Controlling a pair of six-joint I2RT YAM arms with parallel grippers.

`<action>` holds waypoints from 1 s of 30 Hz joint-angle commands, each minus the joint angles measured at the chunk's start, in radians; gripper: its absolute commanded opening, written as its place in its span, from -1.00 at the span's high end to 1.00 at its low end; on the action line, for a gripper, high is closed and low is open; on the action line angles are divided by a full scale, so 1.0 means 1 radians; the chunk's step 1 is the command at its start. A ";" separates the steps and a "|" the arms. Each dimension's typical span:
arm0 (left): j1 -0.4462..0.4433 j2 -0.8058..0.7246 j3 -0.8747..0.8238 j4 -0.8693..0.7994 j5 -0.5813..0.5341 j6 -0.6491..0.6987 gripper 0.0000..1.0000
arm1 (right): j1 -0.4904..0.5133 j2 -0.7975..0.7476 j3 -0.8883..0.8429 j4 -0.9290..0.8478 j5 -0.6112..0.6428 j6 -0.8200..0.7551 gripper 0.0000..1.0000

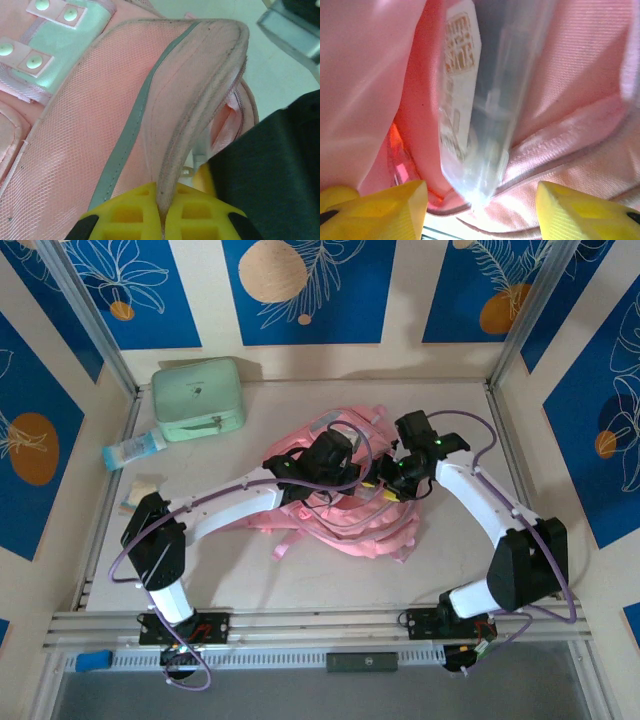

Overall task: Pack the student bag
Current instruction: Place the loose stationery in the student bag, then close the student bag at the center of the table.

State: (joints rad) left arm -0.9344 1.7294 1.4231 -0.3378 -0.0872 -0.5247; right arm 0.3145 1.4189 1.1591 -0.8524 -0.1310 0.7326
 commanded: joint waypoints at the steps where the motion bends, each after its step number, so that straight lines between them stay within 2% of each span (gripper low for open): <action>1: 0.000 -0.061 0.016 0.047 0.002 -0.030 1.00 | -0.055 -0.066 -0.041 0.020 -0.109 -0.005 -0.09; 6: 0.000 -0.064 0.009 0.061 0.027 -0.041 1.00 | -0.141 -0.080 -0.077 0.082 -0.176 -0.002 0.21; 9: -0.001 -0.069 0.002 0.065 0.033 -0.051 1.00 | -0.129 -0.033 -0.064 0.125 -0.189 0.015 0.38; 14: -0.001 -0.081 -0.018 0.084 0.036 -0.073 1.00 | -0.081 0.042 -0.070 0.236 -0.142 0.053 0.59; 20: -0.003 -0.083 -0.026 0.094 0.045 -0.095 1.00 | -0.010 0.082 -0.082 0.350 -0.148 0.099 0.75; 24: -0.001 -0.080 -0.037 0.095 0.050 -0.107 1.00 | -0.033 0.006 -0.108 0.359 -0.147 0.076 0.76; 26: 0.000 -0.081 -0.039 0.084 0.057 -0.113 1.00 | -0.053 -0.043 -0.109 0.310 -0.144 0.030 0.76; 29: 0.005 -0.105 -0.059 0.110 0.115 -0.123 0.48 | -0.073 -0.109 -0.095 0.181 -0.073 -0.030 0.73; 30: 0.006 -0.120 -0.067 0.118 0.135 -0.128 0.37 | -0.073 -0.134 -0.094 0.149 -0.045 -0.053 0.71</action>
State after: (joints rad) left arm -0.9325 1.6890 1.3636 -0.2817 -0.0269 -0.6201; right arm 0.2527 1.3567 1.0531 -0.5892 -0.2291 0.7574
